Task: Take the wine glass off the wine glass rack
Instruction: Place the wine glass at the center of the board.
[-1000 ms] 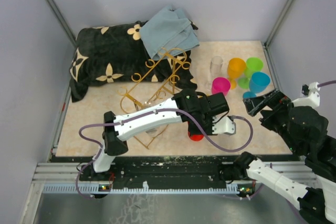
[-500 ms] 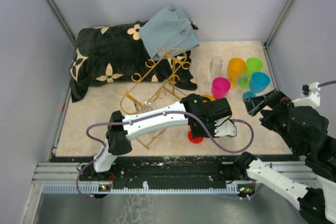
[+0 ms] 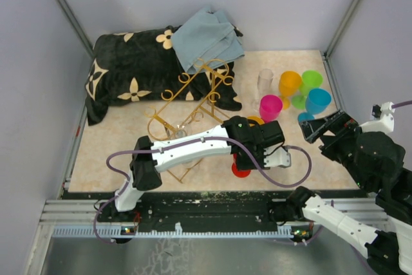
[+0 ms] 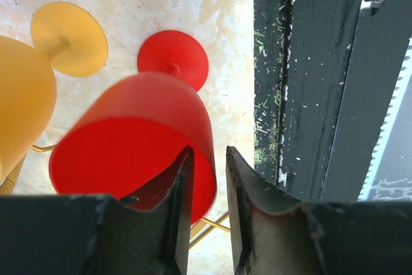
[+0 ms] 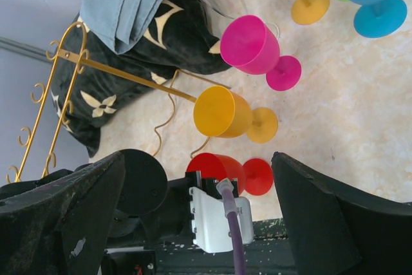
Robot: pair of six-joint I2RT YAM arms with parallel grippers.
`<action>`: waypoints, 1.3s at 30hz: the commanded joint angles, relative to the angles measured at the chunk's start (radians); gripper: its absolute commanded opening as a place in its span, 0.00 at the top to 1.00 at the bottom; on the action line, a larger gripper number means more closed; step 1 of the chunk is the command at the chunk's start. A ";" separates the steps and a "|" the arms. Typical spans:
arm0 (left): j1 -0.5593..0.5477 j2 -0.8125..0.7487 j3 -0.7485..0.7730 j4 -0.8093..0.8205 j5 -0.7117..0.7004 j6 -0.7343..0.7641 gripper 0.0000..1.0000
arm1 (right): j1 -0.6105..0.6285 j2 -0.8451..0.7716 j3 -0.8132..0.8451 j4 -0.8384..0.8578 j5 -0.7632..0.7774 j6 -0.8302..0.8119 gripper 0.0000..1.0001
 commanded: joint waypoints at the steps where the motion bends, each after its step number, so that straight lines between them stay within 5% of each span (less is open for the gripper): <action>1: -0.003 0.006 0.025 0.011 -0.004 -0.006 0.62 | 0.000 -0.008 0.013 0.038 0.009 -0.011 0.04; 8: -0.004 0.002 0.130 -0.028 -0.023 -0.003 0.39 | 0.000 -0.008 0.019 0.034 0.007 -0.013 0.04; 14: -0.005 -0.068 0.232 -0.035 -0.077 0.040 0.30 | 0.000 0.006 0.066 0.025 0.020 -0.013 0.03; 23: 0.028 -0.334 0.206 0.284 -0.200 0.066 0.19 | 0.007 0.113 0.160 0.053 0.011 -0.051 0.03; 31: 0.413 -0.505 0.207 0.333 -0.098 -0.099 0.17 | 0.007 0.360 0.227 0.155 -0.173 -0.181 0.03; 39: 0.668 -0.757 -0.119 0.338 -0.059 -0.234 0.17 | 0.007 0.348 0.001 0.506 -0.513 -0.013 0.03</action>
